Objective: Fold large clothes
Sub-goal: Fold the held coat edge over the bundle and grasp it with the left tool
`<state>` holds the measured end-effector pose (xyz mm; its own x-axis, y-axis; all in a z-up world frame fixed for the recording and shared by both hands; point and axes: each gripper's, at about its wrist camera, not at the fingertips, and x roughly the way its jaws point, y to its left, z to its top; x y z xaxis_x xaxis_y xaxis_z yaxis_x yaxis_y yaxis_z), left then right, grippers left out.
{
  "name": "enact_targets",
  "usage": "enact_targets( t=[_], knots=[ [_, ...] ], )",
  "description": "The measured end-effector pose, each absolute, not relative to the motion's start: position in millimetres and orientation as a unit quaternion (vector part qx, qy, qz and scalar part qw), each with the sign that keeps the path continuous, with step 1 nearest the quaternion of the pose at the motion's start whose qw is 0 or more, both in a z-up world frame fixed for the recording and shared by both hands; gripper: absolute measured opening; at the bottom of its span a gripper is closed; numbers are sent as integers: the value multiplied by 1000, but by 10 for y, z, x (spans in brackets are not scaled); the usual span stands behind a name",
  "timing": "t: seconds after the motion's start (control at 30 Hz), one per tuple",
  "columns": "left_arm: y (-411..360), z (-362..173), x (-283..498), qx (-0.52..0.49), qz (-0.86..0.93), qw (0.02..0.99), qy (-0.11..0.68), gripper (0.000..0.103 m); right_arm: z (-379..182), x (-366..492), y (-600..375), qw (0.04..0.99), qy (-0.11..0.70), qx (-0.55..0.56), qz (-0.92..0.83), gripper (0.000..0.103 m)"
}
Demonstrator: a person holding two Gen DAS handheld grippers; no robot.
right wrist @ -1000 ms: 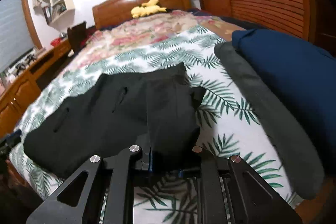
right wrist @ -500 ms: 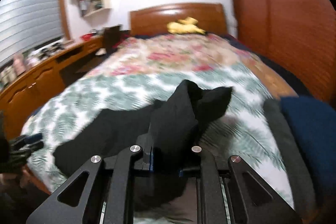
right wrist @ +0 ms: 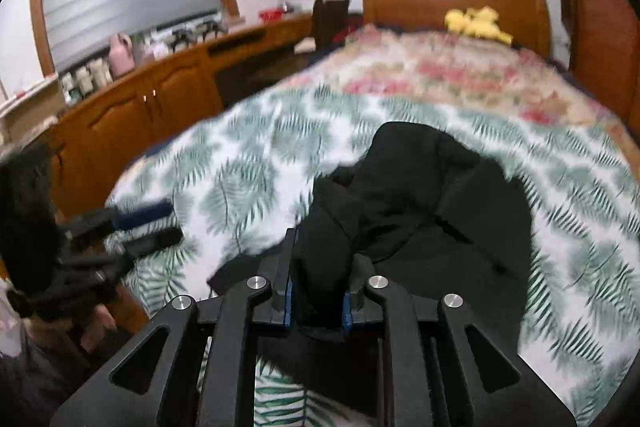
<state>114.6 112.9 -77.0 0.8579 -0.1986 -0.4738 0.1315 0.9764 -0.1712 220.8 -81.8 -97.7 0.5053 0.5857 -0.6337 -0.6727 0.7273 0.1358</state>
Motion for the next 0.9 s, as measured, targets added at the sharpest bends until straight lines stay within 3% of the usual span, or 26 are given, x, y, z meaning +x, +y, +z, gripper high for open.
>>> enact_targets(
  t=[0.27,0.5,0.9],
  knots=[
    [1159,-757,1132,-72,-84,962,249,38,-720,1988,-818,871,312,-99,366,43],
    [1080,-758,1155,-67,-92,962,250,38,-516,1949,-1057,891,272,-137,336,44],
    [929,-743,1166,-67,-121,959,246,39,-1375,2257,-1490,868,392,-128,278,44]
  ],
)
